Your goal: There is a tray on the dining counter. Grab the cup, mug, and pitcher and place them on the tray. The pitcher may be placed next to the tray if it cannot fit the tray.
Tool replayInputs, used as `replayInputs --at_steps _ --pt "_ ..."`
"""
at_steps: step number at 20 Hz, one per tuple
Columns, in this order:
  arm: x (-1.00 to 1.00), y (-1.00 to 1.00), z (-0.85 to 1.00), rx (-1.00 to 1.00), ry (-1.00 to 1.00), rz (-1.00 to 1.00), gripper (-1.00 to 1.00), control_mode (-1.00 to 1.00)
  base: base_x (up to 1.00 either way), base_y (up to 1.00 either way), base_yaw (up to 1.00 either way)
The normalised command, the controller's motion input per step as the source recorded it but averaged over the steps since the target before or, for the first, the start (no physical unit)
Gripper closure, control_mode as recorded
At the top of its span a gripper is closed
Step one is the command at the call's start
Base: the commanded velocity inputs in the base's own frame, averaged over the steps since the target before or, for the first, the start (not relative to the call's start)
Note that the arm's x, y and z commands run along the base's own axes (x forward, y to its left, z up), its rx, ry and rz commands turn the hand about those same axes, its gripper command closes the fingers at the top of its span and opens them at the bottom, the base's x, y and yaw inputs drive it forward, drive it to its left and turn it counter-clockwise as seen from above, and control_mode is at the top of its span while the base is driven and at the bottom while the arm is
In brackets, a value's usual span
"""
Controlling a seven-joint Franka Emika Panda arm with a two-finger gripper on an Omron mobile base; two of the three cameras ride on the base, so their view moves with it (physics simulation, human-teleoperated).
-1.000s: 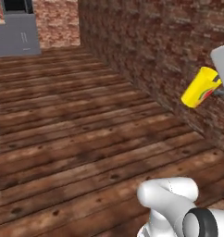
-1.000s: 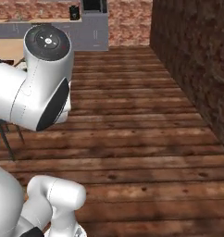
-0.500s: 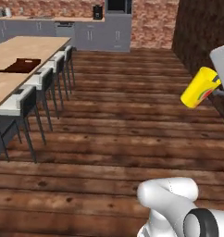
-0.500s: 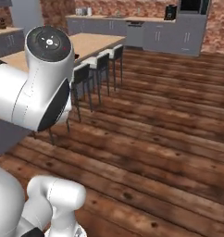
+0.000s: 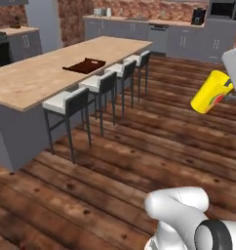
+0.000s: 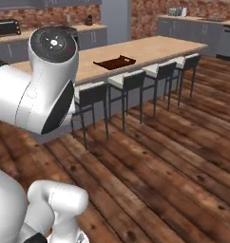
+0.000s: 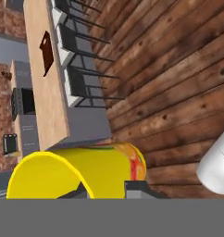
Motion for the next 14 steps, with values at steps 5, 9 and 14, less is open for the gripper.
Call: replayInputs --at_steps 5,9,14 --pt "0.0 0.0 0.0 0.0 0.0 0.0 1.0 1.0 0.79 -0.99 0.69" --pt "0.0 0.0 0.0 0.0 0.0 0.0 1.0 1.0 0.54 -0.99 0.64" --pt "0.0 0.0 0.0 0.0 0.0 0.0 1.0 1.0 0.47 -0.99 0.55"
